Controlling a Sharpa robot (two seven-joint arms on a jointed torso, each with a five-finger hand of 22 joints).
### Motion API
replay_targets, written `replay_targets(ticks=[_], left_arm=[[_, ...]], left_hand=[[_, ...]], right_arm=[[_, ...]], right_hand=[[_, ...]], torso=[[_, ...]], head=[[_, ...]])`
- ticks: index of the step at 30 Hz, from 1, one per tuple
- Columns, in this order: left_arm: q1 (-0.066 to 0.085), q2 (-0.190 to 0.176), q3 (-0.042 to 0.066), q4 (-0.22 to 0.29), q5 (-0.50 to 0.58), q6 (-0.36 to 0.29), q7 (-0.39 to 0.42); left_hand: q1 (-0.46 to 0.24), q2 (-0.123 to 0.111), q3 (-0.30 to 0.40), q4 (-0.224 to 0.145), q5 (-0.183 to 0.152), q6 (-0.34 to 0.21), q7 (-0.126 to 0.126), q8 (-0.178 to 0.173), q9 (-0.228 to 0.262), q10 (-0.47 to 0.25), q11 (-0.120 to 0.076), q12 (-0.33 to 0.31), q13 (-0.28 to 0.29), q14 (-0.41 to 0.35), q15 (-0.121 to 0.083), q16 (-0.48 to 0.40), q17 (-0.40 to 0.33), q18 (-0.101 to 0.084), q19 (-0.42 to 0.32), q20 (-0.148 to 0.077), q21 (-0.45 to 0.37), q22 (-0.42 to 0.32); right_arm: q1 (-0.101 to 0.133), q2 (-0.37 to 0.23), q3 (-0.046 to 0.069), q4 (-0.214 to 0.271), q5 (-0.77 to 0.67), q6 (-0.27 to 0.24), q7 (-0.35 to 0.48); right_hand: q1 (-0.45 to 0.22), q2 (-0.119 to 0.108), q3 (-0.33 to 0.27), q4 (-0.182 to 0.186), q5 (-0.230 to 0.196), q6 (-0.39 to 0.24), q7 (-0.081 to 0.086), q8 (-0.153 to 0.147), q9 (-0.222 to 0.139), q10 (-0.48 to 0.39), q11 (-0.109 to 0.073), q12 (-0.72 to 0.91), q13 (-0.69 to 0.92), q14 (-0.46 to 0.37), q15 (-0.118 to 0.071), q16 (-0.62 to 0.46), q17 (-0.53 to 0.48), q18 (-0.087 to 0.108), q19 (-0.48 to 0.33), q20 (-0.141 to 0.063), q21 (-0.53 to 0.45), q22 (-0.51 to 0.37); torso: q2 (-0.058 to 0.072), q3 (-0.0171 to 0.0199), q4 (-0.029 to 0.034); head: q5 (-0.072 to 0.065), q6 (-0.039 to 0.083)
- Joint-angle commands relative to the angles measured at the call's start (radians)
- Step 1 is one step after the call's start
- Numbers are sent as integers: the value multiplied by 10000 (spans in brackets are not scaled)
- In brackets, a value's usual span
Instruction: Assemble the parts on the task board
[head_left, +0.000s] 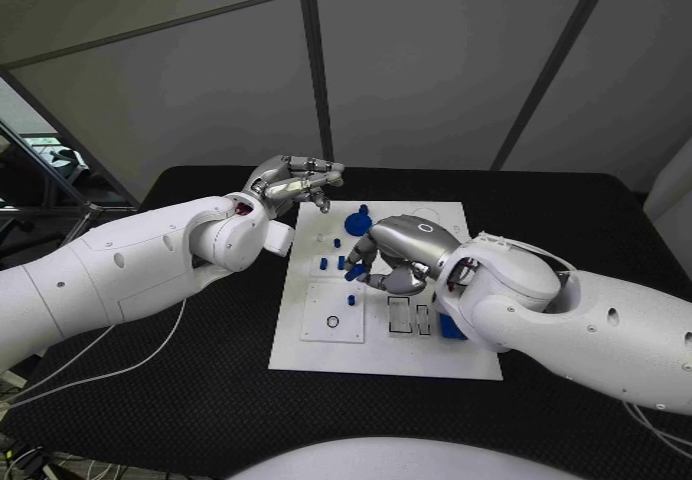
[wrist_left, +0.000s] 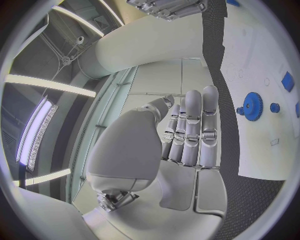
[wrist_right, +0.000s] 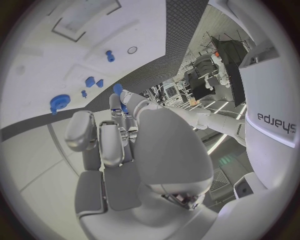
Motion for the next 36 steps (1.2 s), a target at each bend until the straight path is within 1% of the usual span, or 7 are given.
replay_targets(ticks=[1,5,9,18,23,28,36], left_arm=[[18,61,6,-72,-25,59,50],[21,134,6,-142,-25,36,62],[23,182,6,-197,-25,-4,96],[21,255,-3,-324,-25,-43,136],[20,267,-7,-334,-25,-36,135],[20,262,-11,-335,-25,-32,130],[20,247,-14,-323,-25,-28,122]], left_hand=[[-31,25,-33,-17,-42,-28,26,33,-9,-59,-13,39,7,-61,1,-21,-9,-105,-19,18,-56,-8],[-31,25,-35,-20,-41,-36,29,32,-10,-67,-10,44,7,-64,4,-21,-12,-106,-19,20,-59,-10],[-31,25,-35,-20,-41,-36,29,32,-10,-67,-10,44,7,-64,4,-21,-12,-106,-19,20,-59,-10],[-32,24,-36,-21,-41,-41,32,32,-10,-72,-9,47,7,-66,6,-20,-14,-106,-19,21,-60,-11],[-32,24,-36,-21,-41,-41,32,32,-10,-72,-9,47,7,-66,6,-20,-14,-106,-19,21,-60,-11],[-32,24,-36,-21,-41,-41,32,32,-10,-72,-9,47,7,-66,6,-20,-14,-106,-19,21,-60,-11],[-32,24,-36,-21,-41,-41,32,32,-10,-72,-9,47,7,-66,6,-20,-14,-106,-19,21,-60,-11]], right_arm=[[-47,286,-131,-181,488,197,468],[-103,590,-323,-396,589,332,570],[-165,806,-416,-627,755,522,603],[-346,1028,-475,-953,873,686,612],[-369,1122,-487,-1090,878,858,603],[-377,1169,-537,-1190,827,951,608],[-381,1224,-572,-1311,700,1154,563]], right_hand=[[-117,-21,66,-20,2,36,81,15,3,34,29,-66,4,294,-60,17,-25,-166,7,6,-2,-21],[-126,-18,75,-19,-4,32,83,11,2,34,30,-72,6,292,-58,13,-34,-161,-6,7,-14,-39],[-196,-34,112,-14,-24,-16,103,-28,-12,-1,48,-126,13,276,-44,-20,-102,-148,-56,18,-53,-95],[-214,-36,132,-19,-27,-33,108,-42,-16,-16,55,-147,16,273,-39,-22,-106,-148,-60,22,-52,-93],[-215,-35,135,-20,-27,-33,108,-43,-17,-15,55,-149,17,276,-38,-14,-90,-149,-59,23,-50,-90],[-222,-26,150,-23,-23,-24,106,-41,-15,-9,54,-154,21,278,-37,-8,-77,-149,-59,25,-47,-85],[-230,-23,156,-25,-22,-15,104,-37,-13,0,53,-154,26,274,-36,-19,-100,-146,-69,27,-55,-98]], torso=[[10,0,-7],[17,4,-1],[16,-2,-9],[6,17,-12],[5,2,2],[11,17,-14],[4,5,-11]], head=[[91,-35],[184,-102],[269,-163],[433,-287],[441,-321],[481,-318],[473,-358]])
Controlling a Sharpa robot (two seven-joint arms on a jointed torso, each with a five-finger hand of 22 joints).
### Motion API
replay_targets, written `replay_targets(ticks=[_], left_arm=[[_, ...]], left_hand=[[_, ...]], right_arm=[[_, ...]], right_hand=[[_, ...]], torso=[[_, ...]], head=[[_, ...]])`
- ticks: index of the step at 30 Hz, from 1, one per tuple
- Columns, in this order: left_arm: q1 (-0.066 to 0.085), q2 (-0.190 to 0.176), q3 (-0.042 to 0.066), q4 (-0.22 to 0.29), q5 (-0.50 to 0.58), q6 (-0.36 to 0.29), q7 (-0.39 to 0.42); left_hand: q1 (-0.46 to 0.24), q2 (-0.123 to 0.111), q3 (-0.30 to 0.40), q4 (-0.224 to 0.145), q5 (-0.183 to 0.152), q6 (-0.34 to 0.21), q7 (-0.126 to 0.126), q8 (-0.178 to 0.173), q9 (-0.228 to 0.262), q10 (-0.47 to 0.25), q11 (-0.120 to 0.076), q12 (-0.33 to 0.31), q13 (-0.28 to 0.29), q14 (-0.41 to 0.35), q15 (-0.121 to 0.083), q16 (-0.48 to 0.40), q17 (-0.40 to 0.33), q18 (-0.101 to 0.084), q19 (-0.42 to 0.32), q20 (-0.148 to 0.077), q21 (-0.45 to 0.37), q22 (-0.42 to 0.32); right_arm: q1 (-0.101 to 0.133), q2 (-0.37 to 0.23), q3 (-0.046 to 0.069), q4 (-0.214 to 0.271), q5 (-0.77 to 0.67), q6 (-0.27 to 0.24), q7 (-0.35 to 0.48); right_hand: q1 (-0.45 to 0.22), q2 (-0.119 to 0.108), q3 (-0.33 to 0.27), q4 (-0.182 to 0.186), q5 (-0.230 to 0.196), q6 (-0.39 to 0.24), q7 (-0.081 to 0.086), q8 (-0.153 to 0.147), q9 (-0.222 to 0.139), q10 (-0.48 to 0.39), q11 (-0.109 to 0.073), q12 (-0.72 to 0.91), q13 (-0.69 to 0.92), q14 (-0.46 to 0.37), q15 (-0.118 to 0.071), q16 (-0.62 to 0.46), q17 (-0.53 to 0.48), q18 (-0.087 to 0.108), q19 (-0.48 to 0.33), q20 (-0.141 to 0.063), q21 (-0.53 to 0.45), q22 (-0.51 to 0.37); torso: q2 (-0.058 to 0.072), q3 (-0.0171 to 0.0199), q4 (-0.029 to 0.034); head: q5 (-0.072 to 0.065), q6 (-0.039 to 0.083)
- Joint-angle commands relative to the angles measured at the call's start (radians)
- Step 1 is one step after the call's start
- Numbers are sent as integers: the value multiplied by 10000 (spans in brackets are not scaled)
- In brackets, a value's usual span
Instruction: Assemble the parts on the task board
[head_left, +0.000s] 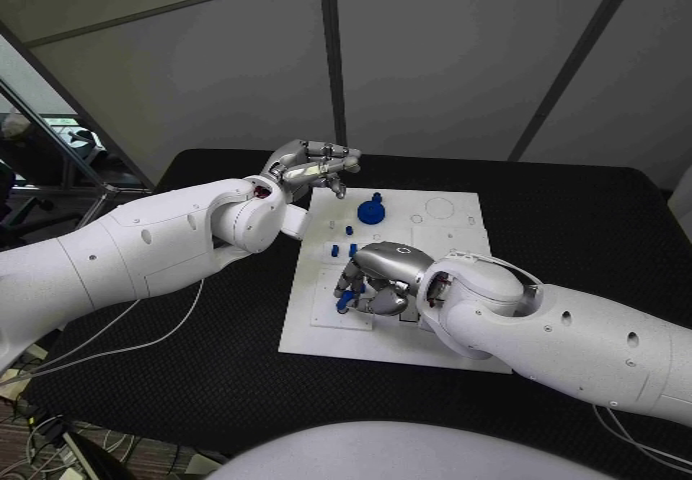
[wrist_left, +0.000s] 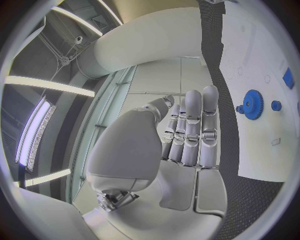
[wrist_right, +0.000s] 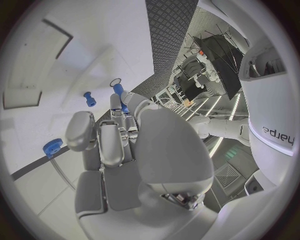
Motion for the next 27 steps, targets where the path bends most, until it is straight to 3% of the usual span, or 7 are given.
replay_targets(ticks=[1,18,27], left_arm=[[16,2,4,17,-25,15,100],[16,-26,1,33,-25,37,78],[18,-41,1,56,-25,45,56]], left_hand=[[-32,24,-36,-23,-40,-50,35,31,-13,-82,-5,51,9,-69,8,-21,-19,-106,-20,23,-63,-15],[-31,24,-37,-25,-39,-60,40,30,-13,-92,-1,55,9,-73,11,-21,-23,-106,-21,24,-65,-17],[-31,24,-37,-25,-39,-60,40,30,-13,-92,-1,55,9,-73,11,-21,-23,-106,-21,24,-65,-17]], right_arm=[[9,25,-9,-24,-94,311,40],[3,118,-98,-80,-692,593,-305],[-12,245,-120,-169,-739,488,-230]], right_hand=[[-53,38,68,-16,-13,24,63,36,24,1,52,-55,11,274,-37,-19,-8,-146,-68,27,-55,-13],[-117,19,88,-33,-29,80,45,55,37,55,38,-65,38,274,-41,-9,7,-145,-74,32,-48,-2],[-223,-45,92,-33,-54,-23,81,-20,11,-17,64,-150,39,265,-26,-24,-25,-139,-104,40,-67,-26]], torso=[[-2,-3,5],[6,0,0],[7,-8,8]], head=[[-6,-23],[22,-71],[84,-121]])
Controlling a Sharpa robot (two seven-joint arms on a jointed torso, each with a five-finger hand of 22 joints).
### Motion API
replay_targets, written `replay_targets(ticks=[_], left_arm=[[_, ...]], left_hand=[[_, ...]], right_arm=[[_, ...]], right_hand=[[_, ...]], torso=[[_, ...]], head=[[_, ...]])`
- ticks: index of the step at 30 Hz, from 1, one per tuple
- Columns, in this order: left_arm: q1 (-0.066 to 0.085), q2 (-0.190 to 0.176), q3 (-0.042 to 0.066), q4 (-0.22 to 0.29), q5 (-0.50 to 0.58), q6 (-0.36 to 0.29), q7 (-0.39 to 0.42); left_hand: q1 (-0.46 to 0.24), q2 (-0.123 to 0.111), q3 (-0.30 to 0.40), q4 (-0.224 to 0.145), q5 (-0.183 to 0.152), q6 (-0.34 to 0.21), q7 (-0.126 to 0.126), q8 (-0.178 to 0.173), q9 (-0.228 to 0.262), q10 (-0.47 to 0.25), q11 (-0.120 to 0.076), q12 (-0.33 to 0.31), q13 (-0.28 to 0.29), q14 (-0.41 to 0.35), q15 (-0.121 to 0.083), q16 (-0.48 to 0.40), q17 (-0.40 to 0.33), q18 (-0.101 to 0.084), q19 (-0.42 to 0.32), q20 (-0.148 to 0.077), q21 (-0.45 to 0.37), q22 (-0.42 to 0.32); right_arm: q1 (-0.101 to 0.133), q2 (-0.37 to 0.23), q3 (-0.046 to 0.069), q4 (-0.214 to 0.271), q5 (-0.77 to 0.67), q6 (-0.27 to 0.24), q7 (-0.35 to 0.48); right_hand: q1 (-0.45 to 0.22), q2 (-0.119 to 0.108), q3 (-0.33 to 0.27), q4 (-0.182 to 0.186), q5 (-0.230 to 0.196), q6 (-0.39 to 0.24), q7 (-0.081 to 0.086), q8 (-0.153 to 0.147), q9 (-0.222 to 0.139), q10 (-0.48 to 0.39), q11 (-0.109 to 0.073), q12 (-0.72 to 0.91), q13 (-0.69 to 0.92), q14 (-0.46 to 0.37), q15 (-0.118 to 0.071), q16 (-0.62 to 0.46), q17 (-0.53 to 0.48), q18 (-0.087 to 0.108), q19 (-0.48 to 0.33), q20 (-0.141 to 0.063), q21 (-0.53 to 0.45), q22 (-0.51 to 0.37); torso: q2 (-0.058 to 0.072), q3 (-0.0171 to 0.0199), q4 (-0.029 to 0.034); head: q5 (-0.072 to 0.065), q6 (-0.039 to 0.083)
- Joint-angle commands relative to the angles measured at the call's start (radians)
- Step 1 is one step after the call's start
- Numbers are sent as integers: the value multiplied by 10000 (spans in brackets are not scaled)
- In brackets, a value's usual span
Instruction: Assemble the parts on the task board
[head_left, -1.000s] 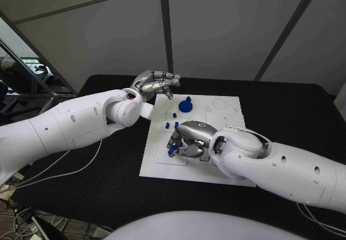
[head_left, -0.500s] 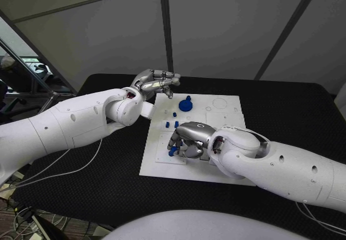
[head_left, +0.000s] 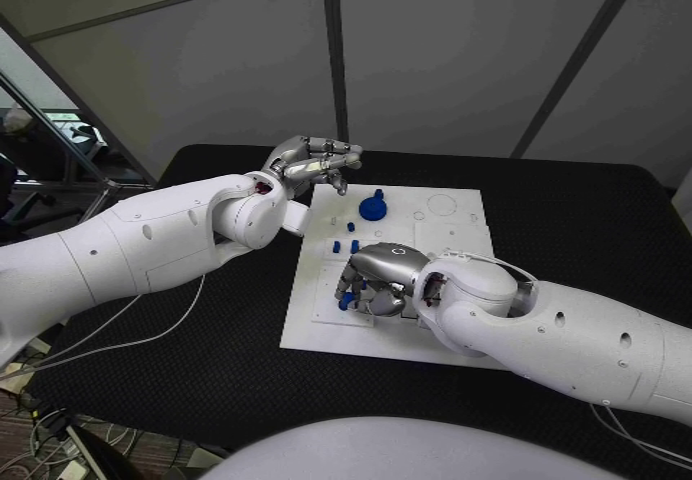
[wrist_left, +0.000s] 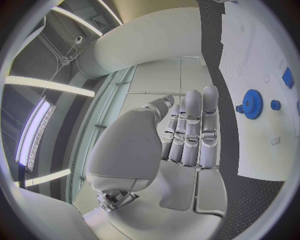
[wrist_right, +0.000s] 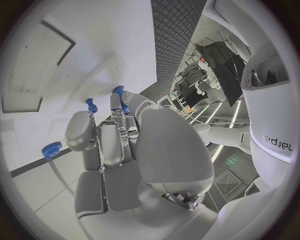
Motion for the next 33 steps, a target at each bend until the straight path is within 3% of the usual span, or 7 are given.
replay_targets(ticks=[1,5,9,19,27,30,33], left_arm=[[19,-7,5,32,-24,45,59],[19,-9,5,29,-24,46,52],[19,-8,5,30,-24,55,49],[19,2,5,-8,-24,94,24],[17,-12,5,-10,-24,189,-35],[16,-28,5,-15,-24,169,-12],[15,-43,4,-18,-24,155,4]], left_hand=[[-31,24,-37,-25,-39,-60,40,30,-14,-92,-1,56,10,-73,11,-20,-10,-107,-21,24,-66,-9],[-34,27,-39,-27,-39,-72,46,32,-13,-108,5,66,10,-79,16,-20,-17,-108,-22,28,-71,-12],[-37,24,-42,-27,-40,-79,49,31,-14,-116,8,68,9,-82,18,-20,-19,-108,-23,30,-73,-14],[-37,24,-42,-27,-40,-79,49,31,-14,-116,8,68,9,-82,18,-20,-19,-108,-23,30,-73,-14],[-62,25,-54,-15,-42,-98,58,33,-13,-140,19,83,9,-98,29,-21,-29,-110,-28,37,-82,-20],[-62,25,-54,-15,-42,-98,58,33,-13,-140,19,83,9,-98,29,-21,-29,-110,-28,37,-82,-20],[-62,25,-54,-15,-42,-98,58,33,-13,-140,19,83,9,-98,29,-21,-29,-110,-28,37,-82,-20]], right_arm=[[-18,45,-31,-54,-157,74,-18],[-24,96,-58,-125,-115,-19,4],[-27,120,-76,-161,-91,-112,40],[-37,109,-89,-158,-61,-580,194],[-167,-564,-81,562,-44,-1435,309],[-174,-1026,-72,973,159,-1868,348],[-143,-1454,-24,1292,622,-2320,404]], right_hand=[[-147,-16,68,6,-28,-75,77,-102,-30,-62,86,-110,-27,266,-9,-20,1,-139,-75,11,-72,-22],[-399,-157,41,87,-84,-799,201,-407,-189,-195,181,-268,-30,268,83,4,30,-137,-102,90,-92,-41],[-537,-293,6,120,-264,-1620,111,-403,-220,-205,103,-348,-3,267,35,17,40,-122,-112,87,-105,-49],[-713,-501,-210,168,-353,-2561,-17,-402,-211,-142,-11,-445,57,246,-66,-24,-37,-104,-165,-1,-190,-142],[-710,-523,-257,164,-317,-2859,-10,-402,-211,-98,-23,-457,78,254,-80,-5,11,-106,-156,-18,-195,-139],[-728,-551,-295,173,-292,-2789,39,-372,-189,-46,-12,-446,95,256,-76,-5,10,-108,-151,-20,-196,-138],[-765,-577,-357,210,-196,-2597,128,-287,-140,63,92,-420,130,241,-6,-41,-56,-101,-197,11,-257,-215]], torso=[[-3,-5,4],[-4,1,-14],[-9,-1,-7],[-18,1,-15],[-33,16,-40],[-33,-1,-25],[-40,-5,-21]], head=[[19,-19],[32,-22],[25,-39],[15,-25],[-18,70],[-189,157],[-277,236]])
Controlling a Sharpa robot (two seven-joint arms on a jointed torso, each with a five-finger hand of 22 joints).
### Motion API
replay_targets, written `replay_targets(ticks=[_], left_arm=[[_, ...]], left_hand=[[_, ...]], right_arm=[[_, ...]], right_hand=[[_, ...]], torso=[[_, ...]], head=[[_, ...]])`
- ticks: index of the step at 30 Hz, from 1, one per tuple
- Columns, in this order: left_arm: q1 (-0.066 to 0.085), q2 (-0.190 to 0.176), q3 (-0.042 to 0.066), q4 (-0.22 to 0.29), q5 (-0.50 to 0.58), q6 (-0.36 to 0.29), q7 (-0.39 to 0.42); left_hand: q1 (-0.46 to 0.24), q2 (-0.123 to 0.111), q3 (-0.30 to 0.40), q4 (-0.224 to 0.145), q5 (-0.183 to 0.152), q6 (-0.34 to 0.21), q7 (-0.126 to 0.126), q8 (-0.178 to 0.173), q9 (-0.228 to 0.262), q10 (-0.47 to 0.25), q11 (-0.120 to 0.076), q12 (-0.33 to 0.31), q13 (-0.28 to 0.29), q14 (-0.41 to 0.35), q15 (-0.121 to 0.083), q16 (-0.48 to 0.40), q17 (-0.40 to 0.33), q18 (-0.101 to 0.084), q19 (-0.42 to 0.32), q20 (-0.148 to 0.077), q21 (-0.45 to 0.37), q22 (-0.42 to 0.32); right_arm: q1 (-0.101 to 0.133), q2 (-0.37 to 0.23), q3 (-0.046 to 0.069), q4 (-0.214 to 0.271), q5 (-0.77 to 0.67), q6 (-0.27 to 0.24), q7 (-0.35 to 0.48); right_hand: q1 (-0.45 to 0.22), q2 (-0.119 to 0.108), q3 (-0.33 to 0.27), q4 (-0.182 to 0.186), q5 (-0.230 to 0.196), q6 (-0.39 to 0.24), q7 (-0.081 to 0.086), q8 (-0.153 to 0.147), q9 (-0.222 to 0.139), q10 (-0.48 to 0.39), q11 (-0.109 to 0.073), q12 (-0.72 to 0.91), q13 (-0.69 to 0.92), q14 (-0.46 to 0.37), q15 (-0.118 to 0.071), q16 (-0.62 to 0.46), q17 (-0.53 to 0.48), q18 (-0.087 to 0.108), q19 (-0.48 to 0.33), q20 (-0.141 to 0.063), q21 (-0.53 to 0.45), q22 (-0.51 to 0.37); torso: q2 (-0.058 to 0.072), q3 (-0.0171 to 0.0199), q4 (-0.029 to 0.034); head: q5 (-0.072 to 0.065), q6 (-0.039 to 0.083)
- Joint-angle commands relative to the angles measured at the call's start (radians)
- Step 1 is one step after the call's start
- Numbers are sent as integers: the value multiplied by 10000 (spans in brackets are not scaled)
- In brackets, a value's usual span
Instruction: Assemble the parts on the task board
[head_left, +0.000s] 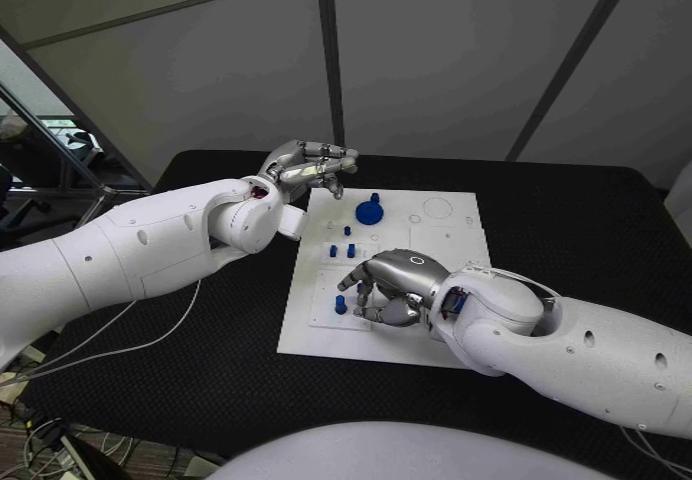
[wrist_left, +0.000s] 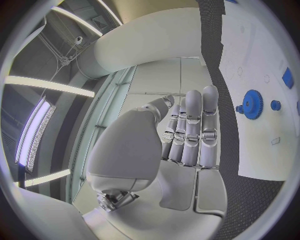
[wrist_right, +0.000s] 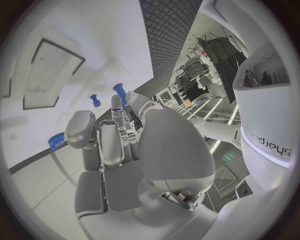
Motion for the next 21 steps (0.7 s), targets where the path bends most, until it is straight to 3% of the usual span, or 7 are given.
replay_targets(ticks=[1,5,9,11,14,15,21], left_arm=[[13,-23,5,-1,-24,103,43],[10,-64,0,-19,-24,70,66],[7,-91,-6,-23,-24,54,83],[7,-100,-10,-24,-24,47,87],[5,-111,-20,-39,-23,35,97],[5,-116,-22,-45,-23,28,97],[3,-121,-38,-57,-23,24,104]], left_hand=[[-62,25,-54,-15,-42,-61,21,34,-14,-67,18,42,10,-63,-6,-21,-9,-110,-28,37,-43,-12],[-62,25,-54,-15,-42,-61,21,34,-14,-67,18,42,10,-63,-6,-21,-9,-110,-28,37,-43,-12],[-62,25,-54,-15,-42,-61,21,34,-14,-67,18,42,10,-63,-6,-21,-9,-110,-28,37,-43,-12],[-65,26,-56,-14,-42,-63,22,35,-14,-70,18,45,10,-65,-4,-21,-11,-110,-29,39,-45,-14],[-83,28,-66,-6,-43,-69,23,43,-11,-81,21,64,13,-76,2,-20,-19,-111,-35,45,-54,-19],[-92,29,-71,0,-45,-68,23,46,-10,-81,21,72,14,-78,3,-19,-21,-111,-36,47,-57,-21],[-92,29,-71,0,-45,-68,23,46,-10,-81,21,72,14,-78,3,-19,-21,-111,-36,47,-57,-21]], right_arm=[[53,-433,94,379,724,-1233,217],[177,-1245,414,814,1889,-1609,56],[358,-2128,577,1171,2837,-1658,-430],[401,-2516,607,1298,3083,-1588,-719],[448,-3185,634,1484,3361,-1444,-1295],[459,-3394,639,1543,3402,-1389,-1494],[476,-4237,641,1821,3242,-1026,-2608]], right_hand=[[2,-95,-84,15,92,188,70,119,55,138,89,-17,33,240,16,-45,-54,-102,-76,46,-64,-58],[-243,-95,-274,240,93,866,209,429,179,476,156,139,184,243,89,-24,-10,-97,-81,129,-89,-77],[-634,-169,-702,540,165,1324,-13,675,248,1387,-73,937,801,395,-79,378,730,-170,216,38,197,320],[-849,-249,-1107,695,606,1454,-156,813,282,1636,-212,1739,1542,463,-203,579,1068,-222,399,-86,371,555],[-864,-113,-2149,945,1117,1586,-338,1238,442,1235,-453,6238,6185,548,-264,972,1740,-361,688,-156,660,964],[-892,26,-2422,1088,1129,1555,-283,1349,489,1036,-371,7585,7633,574,-278,1095,1989,-367,761,-199,742,1086],[-1113,215,-3492,1809,1646,1525,-312,1922,858,1426,-328,10611,10790,717,-331,1529,2938,-417,960,-188,977,1432]], torso=[[-12,-11,2],[-2,4,-25],[-10,1,-55],[-11,-3,-57],[-26,-7,-95],[-33,-13,-110],[-32,9,-196]], head=[[-115,89],[-327,226],[-583,355],[-773,426],[-928,474],[-1024,480],[-1381,520]])
